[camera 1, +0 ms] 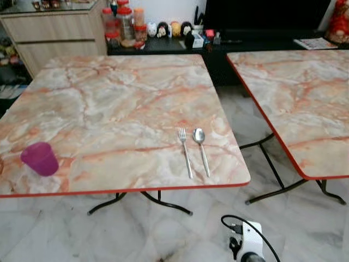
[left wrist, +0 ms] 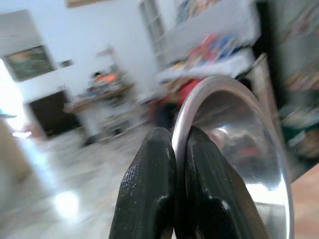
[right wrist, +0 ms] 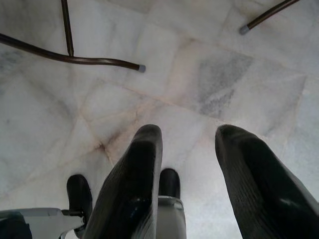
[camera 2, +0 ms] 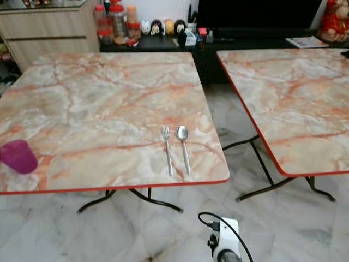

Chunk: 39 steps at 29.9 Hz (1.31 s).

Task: Setting the table

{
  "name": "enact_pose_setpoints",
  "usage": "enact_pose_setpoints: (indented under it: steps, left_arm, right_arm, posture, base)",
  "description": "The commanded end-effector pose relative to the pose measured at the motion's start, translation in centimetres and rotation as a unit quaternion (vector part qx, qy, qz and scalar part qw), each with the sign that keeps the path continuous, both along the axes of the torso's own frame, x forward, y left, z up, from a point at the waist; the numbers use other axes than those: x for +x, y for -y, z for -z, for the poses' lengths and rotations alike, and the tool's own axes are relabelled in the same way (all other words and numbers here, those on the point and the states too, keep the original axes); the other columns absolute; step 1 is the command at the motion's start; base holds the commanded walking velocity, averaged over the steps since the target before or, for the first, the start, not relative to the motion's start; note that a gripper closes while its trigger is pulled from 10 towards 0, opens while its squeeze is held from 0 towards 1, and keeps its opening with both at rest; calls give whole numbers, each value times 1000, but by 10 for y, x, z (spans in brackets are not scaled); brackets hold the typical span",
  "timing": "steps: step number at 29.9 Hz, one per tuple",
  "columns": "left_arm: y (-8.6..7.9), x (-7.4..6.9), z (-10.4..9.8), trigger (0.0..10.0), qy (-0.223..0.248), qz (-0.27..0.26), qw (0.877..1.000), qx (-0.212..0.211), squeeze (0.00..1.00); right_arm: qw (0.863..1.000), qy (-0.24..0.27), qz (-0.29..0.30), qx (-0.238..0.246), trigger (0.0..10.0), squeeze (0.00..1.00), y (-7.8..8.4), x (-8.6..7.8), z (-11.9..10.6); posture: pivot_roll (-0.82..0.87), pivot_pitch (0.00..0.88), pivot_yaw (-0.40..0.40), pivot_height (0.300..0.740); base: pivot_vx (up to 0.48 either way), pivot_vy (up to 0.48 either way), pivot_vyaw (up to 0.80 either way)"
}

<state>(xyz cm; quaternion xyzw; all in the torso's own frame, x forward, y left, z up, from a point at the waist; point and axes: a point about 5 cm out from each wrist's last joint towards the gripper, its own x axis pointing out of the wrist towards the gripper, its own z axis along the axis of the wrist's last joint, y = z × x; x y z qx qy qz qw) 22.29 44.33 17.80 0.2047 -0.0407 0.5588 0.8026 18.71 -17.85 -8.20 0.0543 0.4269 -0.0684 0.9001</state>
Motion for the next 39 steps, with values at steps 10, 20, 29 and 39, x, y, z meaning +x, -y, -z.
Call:
enact_pose_setpoints:
  steps: [10,20,29,39]
  left_arm:
    - [-21,-54,59,10000,-148,-146,977,-50,0]
    - [14,-65,141,10000,-251,-62,935,-243,0]
    - [103,-38,209,10000,-225,79,852,-465,0]
    - [177,-16,233,10000,-193,207,772,-569,0]
  right_arm:
    - [1000,-6,12,1,10000,0,2,-6,3]
    - [1000,-11,10,1,10000,0,4,-9,4]
    - [1000,-14,7,8,10000,0,2,-10,5]
    - [1000,-6,12,15,10000,0,1,-9,4]
  posture:
    - [61,0,24,740]
    - [50,0,22,740]
    - [39,0,19,740]
    - [35,0,22,740]
  base:
    - [0,0,0]
    - [0,0,0]
    - [0,0,0]
    - [0,0,0]
